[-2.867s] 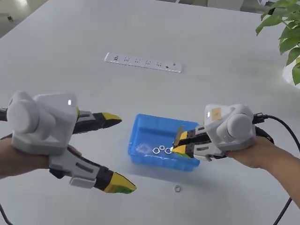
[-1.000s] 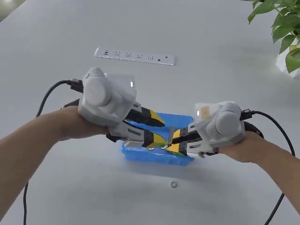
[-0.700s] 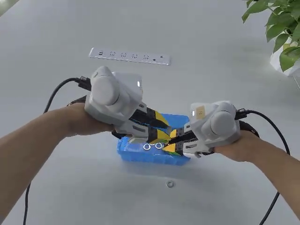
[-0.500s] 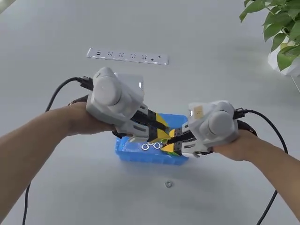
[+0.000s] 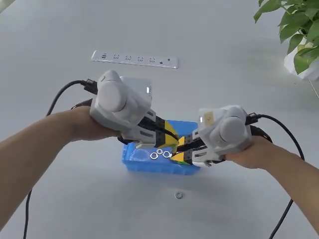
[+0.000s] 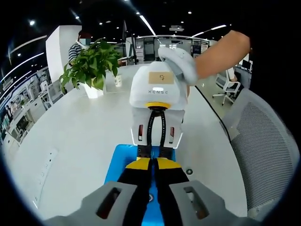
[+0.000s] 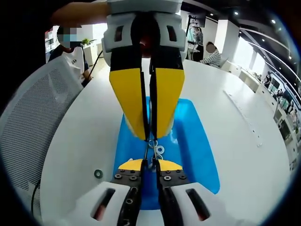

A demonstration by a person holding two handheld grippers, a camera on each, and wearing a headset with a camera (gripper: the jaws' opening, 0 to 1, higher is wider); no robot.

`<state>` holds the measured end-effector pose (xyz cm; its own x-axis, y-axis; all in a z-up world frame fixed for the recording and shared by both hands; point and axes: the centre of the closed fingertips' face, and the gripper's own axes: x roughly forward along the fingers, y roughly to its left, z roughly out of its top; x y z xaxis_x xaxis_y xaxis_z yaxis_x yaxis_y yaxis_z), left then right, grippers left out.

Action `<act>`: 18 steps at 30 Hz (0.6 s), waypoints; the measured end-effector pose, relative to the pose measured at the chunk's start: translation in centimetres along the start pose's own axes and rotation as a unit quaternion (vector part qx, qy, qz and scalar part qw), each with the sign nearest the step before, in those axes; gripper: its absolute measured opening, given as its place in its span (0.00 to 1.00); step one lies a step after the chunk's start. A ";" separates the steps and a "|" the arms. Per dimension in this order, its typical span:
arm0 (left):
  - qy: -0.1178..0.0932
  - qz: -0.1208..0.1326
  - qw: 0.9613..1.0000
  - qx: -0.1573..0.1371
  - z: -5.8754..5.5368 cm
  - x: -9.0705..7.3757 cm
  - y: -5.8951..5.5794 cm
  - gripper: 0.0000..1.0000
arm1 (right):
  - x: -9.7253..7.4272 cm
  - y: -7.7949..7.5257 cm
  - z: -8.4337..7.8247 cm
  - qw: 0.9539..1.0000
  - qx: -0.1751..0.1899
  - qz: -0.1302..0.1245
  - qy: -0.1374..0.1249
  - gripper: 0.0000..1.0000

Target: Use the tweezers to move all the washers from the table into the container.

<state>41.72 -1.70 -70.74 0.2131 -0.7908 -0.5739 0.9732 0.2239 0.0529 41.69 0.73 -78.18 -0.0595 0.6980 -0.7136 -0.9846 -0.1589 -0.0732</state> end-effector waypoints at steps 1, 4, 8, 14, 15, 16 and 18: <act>0.000 0.001 1.000 0.000 0.0 0.0 0.0 0.06 | 0.0 0.0 0.0 1.000 0.000 0.000 0.000 0.11; 0.000 0.002 1.000 -0.001 0.0 0.0 0.1 0.06 | -0.1 0.1 0.1 1.000 0.002 0.001 -0.001 0.13; 0.000 0.002 1.000 -0.001 0.0 0.0 0.1 0.06 | -0.4 0.0 0.3 1.000 0.004 -0.004 -0.004 0.13; 0.003 0.002 1.000 -0.001 0.0 0.0 0.2 0.06 | -1.2 -0.1 0.4 1.000 0.011 -0.014 -0.006 0.17; 0.004 0.001 1.000 -0.002 0.0 0.0 0.1 0.06 | -1.3 -0.2 0.4 1.000 0.013 -0.016 -0.007 0.17; 0.004 0.000 1.000 -0.003 0.0 0.0 0.1 0.06 | -1.5 -0.2 0.4 1.000 0.016 -0.018 -0.009 0.18; 0.006 0.001 1.000 -0.003 0.0 0.0 0.1 0.06 | -1.9 -0.2 0.4 0.999 0.019 -0.024 -0.010 0.19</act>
<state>41.82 -1.68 -70.70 0.2130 -0.7841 -0.5830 0.9724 0.2281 0.0485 41.92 -0.31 -76.50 -0.0152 0.7187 -0.6952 -0.9919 -0.0984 -0.0801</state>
